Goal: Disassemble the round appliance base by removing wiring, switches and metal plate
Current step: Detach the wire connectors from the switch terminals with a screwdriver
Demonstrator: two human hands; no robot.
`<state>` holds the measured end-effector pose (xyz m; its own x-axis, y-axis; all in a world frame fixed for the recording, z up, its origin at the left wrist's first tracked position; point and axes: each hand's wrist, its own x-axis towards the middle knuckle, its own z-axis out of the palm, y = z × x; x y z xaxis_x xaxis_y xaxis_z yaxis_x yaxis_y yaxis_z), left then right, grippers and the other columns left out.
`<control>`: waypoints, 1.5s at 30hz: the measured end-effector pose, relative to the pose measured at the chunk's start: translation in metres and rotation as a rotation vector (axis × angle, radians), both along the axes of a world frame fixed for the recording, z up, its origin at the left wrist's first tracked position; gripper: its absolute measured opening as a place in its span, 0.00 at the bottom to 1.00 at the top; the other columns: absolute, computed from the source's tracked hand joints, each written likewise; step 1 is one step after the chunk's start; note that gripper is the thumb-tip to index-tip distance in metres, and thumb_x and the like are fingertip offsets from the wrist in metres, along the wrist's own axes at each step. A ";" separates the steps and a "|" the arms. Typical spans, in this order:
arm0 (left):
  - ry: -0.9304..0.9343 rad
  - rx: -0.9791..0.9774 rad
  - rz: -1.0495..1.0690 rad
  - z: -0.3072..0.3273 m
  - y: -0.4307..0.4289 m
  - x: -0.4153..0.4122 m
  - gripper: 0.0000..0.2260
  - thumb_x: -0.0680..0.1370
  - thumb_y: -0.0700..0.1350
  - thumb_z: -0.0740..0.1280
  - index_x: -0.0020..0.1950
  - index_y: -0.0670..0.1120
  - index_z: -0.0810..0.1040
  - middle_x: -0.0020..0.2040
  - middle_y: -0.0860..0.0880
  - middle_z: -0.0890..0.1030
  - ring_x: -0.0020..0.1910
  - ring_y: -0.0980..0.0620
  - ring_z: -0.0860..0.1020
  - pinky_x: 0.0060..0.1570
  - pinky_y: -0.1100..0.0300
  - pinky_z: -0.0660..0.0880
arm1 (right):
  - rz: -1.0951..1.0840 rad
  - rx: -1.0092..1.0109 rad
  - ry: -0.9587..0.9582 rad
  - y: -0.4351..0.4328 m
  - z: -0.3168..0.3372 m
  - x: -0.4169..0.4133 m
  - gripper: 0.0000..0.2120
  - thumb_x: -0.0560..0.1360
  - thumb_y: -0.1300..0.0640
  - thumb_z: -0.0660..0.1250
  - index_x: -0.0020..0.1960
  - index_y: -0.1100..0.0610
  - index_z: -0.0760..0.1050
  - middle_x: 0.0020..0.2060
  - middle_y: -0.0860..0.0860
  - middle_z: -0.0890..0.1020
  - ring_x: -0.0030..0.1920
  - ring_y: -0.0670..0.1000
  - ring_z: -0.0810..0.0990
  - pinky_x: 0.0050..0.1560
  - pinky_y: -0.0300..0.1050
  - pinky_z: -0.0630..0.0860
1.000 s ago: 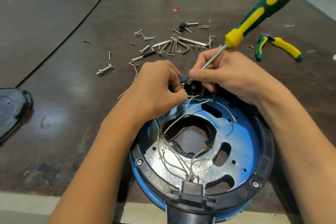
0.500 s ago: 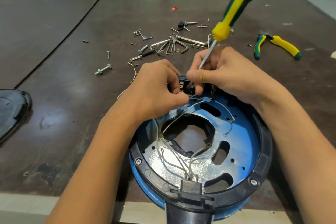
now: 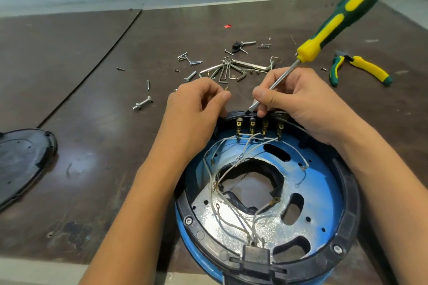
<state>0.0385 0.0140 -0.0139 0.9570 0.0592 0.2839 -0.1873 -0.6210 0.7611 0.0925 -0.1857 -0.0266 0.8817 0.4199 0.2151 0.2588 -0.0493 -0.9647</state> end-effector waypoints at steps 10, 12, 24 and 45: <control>-0.073 0.184 0.122 0.001 0.042 0.006 0.09 0.80 0.40 0.68 0.57 0.49 0.85 0.41 0.56 0.84 0.44 0.62 0.82 0.46 0.80 0.69 | 0.011 -0.009 -0.033 -0.001 -0.001 -0.002 0.06 0.79 0.58 0.71 0.44 0.58 0.79 0.33 0.52 0.84 0.40 0.52 0.83 0.50 0.49 0.78; -0.021 0.224 0.113 -0.002 0.045 0.007 0.13 0.81 0.39 0.67 0.65 0.47 0.81 0.51 0.53 0.85 0.51 0.59 0.82 0.56 0.71 0.72 | 0.007 -0.029 -0.056 0.000 0.000 -0.002 0.06 0.77 0.56 0.71 0.43 0.57 0.80 0.33 0.52 0.84 0.40 0.52 0.84 0.48 0.43 0.80; 0.186 0.617 -0.138 0.028 -0.003 -0.016 0.08 0.75 0.55 0.73 0.47 0.52 0.87 0.61 0.52 0.77 0.58 0.53 0.77 0.54 0.59 0.71 | -0.060 -0.132 -0.136 0.002 0.009 -0.014 0.13 0.78 0.48 0.69 0.44 0.58 0.82 0.34 0.47 0.85 0.38 0.43 0.83 0.46 0.34 0.78; 0.171 0.533 -0.077 -0.001 -0.013 -0.013 0.09 0.76 0.53 0.71 0.43 0.48 0.86 0.50 0.47 0.83 0.53 0.45 0.80 0.50 0.51 0.77 | -0.120 -0.361 -0.314 0.000 0.009 -0.040 0.10 0.73 0.50 0.75 0.38 0.53 0.79 0.31 0.50 0.84 0.33 0.46 0.83 0.37 0.37 0.77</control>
